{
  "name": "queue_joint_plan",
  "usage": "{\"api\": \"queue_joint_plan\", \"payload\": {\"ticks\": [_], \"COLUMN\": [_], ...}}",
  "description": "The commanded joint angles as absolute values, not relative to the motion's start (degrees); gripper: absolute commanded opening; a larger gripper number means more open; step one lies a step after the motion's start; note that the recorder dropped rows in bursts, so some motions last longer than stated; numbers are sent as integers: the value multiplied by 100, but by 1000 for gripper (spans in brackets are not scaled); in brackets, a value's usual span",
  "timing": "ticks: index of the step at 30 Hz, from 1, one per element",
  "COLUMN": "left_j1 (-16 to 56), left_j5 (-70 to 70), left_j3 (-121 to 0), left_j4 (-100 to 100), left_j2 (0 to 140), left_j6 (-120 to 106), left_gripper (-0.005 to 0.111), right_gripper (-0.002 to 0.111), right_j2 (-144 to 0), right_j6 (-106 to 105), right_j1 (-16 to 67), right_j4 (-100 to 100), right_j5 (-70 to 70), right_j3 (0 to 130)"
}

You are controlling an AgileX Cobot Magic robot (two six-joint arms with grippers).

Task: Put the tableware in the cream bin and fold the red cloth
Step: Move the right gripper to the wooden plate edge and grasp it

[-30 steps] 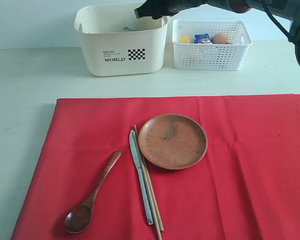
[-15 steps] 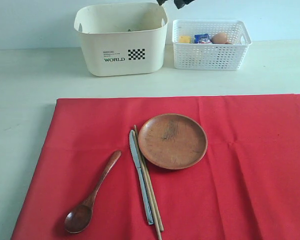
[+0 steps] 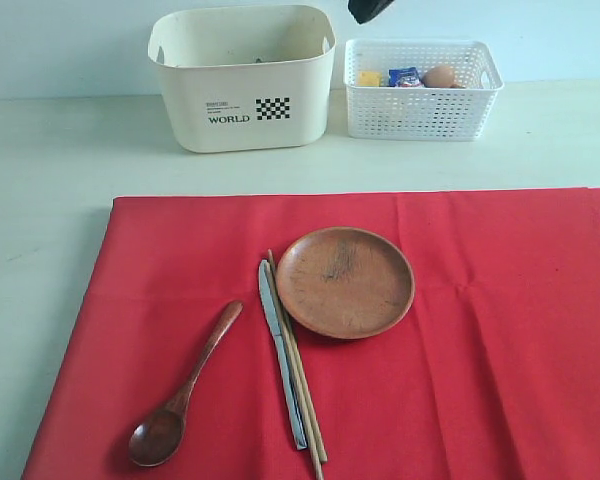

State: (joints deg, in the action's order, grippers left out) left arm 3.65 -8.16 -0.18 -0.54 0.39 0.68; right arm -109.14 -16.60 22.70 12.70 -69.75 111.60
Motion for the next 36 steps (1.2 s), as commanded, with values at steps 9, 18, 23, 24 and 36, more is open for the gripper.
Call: {"api": "queue_joint_plan", "payload": {"ticks": [9,18,23,24,36], "left_j1": [411,411,411,411,411], "left_j5": [-804,-804,-804,-804,-804], "left_j3": [0,0,0,0,0], "left_j4": [-124,-124,-124,-124,-124], "left_j2": [0,0,0,0,0], "left_j6": [83,83,83,83,83], "left_gripper": [1,1,1,1,1], "right_gripper": [0,0,0,0,0], "right_j2": [-10095,-10095,-10110,-10141,-11262], "right_j6": [-1795,-1795,-1774,-1750,-1738], "right_j1": [2261,2261,2261,2261,2247], "right_j4": [1267,952,948,948,948], "right_j5": [-6914,-6012,-5403,-5314,-4613], "right_j3": [8696,7779,7468,7416,7335]}}
